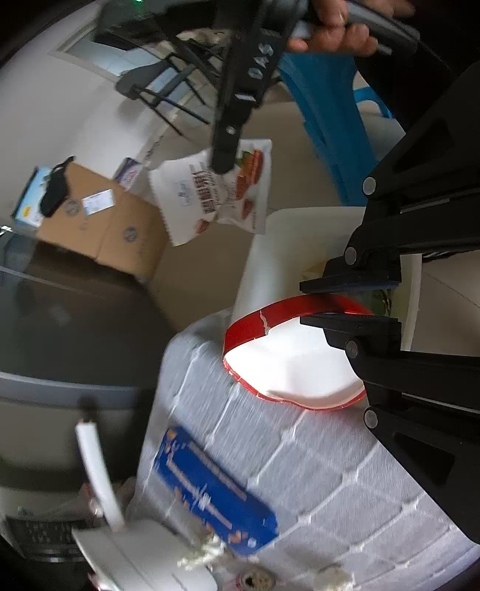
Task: Collect trash
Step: 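Carry the lid and wrapper over the white bin with both grippers, then open both grippers over the bin to drop the lid and wrapper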
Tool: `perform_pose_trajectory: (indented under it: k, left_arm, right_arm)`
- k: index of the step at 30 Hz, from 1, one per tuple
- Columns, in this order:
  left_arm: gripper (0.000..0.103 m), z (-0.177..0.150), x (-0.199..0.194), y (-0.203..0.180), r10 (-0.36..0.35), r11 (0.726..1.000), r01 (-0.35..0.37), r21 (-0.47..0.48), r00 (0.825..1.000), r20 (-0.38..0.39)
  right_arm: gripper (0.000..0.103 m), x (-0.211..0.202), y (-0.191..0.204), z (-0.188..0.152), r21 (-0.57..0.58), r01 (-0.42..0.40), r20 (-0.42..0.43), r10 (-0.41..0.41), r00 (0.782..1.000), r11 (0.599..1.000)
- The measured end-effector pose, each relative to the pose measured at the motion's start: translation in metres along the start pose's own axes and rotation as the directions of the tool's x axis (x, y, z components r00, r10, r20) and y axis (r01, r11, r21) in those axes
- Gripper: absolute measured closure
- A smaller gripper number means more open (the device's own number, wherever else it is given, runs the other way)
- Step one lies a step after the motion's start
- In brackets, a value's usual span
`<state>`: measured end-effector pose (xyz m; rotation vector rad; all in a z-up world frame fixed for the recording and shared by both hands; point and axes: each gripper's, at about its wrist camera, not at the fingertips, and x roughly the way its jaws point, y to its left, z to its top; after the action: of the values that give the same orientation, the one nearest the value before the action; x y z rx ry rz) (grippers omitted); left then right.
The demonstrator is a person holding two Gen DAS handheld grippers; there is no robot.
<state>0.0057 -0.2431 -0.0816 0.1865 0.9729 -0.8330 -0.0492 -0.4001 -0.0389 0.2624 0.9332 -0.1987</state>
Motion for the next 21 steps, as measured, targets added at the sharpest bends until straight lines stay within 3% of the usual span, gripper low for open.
perform_pose_trajectory:
  k: [9, 12, 14, 15, 16, 19, 21]
  left_arm:
    - [0.093, -0.006, 0.046, -0.007, 0.034, 0.999, -0.032, 0.026, 0.997, -0.072]
    - [0.088, -0.006, 0.057, -0.004, 0.025, 1.0, -0.023, 0.017, 0.994, -0.109]
    - [0.066, -0.005, 0.059, 0.001, 0.026, 1.0, -0.027, -0.006, 0.992, -0.122]
    - [0.042, -0.005, 0.058, 0.002, 0.035, 0.999, -0.036, -0.01, 0.993, -0.115]
    - [0.029, -0.004, 0.055, 0.003, 0.046, 0.999, -0.048, -0.012, 0.993, -0.106]
    - [0.025, -0.002, 0.046, 0.006, 0.042, 0.999, -0.045, -0.029, 0.995, -0.086]
    - [0.017, -0.001, 0.038, 0.01, 0.045, 0.998, -0.048, -0.048, 0.996, -0.073]
  right_arm:
    - [0.098, 0.005, -0.016, -0.005, 0.02, 0.012, -0.033, -0.011, 0.999, 1.0]
    - [0.098, 0.008, -0.018, -0.007, 0.021, 0.014, -0.049, -0.013, 0.999, 1.0]
    - [0.098, 0.009, -0.018, -0.007, 0.018, 0.012, -0.054, -0.011, 0.998, 1.0]
    - [0.098, 0.01, -0.018, -0.007, 0.015, 0.01, -0.057, -0.009, 0.998, 1.0]
    - [0.098, 0.01, -0.017, -0.007, 0.012, 0.01, -0.058, -0.009, 0.998, 1.0]
    - [0.098, 0.012, -0.015, -0.007, 0.006, 0.006, -0.066, -0.006, 0.998, 1.0]
    - [0.098, 0.013, -0.013, -0.008, -0.003, 0.005, -0.073, -0.006, 0.997, 1.0]
